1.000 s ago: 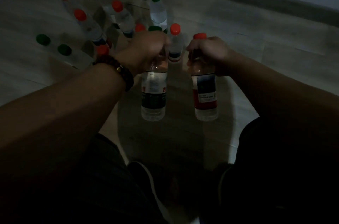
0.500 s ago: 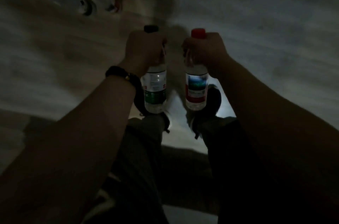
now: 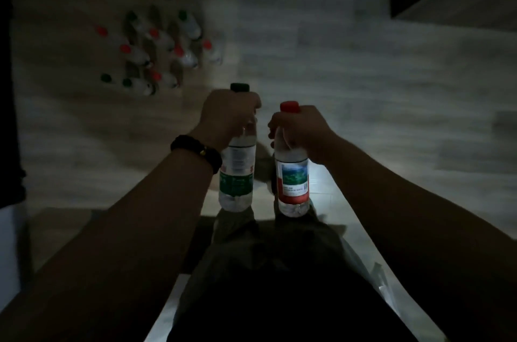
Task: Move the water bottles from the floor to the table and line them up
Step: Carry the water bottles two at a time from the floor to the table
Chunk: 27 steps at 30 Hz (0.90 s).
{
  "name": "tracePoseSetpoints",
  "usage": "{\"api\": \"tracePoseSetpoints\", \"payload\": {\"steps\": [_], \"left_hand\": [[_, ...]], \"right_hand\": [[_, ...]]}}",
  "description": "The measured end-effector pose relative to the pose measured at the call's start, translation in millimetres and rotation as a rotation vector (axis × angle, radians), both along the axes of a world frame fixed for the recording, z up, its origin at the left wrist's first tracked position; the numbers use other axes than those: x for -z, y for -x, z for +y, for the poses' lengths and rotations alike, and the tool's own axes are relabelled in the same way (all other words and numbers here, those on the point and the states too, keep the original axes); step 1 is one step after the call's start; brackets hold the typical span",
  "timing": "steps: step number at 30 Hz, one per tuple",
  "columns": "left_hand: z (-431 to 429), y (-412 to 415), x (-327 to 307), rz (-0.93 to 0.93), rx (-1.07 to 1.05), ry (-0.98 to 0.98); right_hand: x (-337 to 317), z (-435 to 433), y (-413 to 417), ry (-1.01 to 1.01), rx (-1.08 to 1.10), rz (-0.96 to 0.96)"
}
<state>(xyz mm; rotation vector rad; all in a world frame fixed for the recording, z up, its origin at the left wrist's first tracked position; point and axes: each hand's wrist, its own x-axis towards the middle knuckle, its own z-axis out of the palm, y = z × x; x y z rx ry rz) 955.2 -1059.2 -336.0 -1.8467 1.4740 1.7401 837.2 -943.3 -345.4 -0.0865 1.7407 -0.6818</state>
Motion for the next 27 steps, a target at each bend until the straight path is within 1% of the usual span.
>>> {"api": "tracePoseSetpoints", "payload": {"steps": [4,7,10,13,19,23,27], "left_hand": [[-1,25,-88,0.137,0.154,0.097],[-3,51,-143,0.176,0.221,0.149],[0,82,-189,0.214,0.303,0.194],[14,114,-229,0.305,0.433,0.175],[67,178,-287,0.499,0.622,0.212],[113,219,-325,0.623,0.689,0.272],[167,262,-352,0.708,0.705,0.313]], "right_hand": [[-99,8,30,0.116,0.149,0.021],[-161,20,53,0.219,0.277,0.050],[-213,40,69,0.288,0.417,0.147],[-258,70,82,0.342,0.573,0.227],[-318,141,99,0.435,0.860,0.386],[-343,185,121,0.483,0.946,0.492],[-358,236,159,0.532,0.997,0.579]]}}
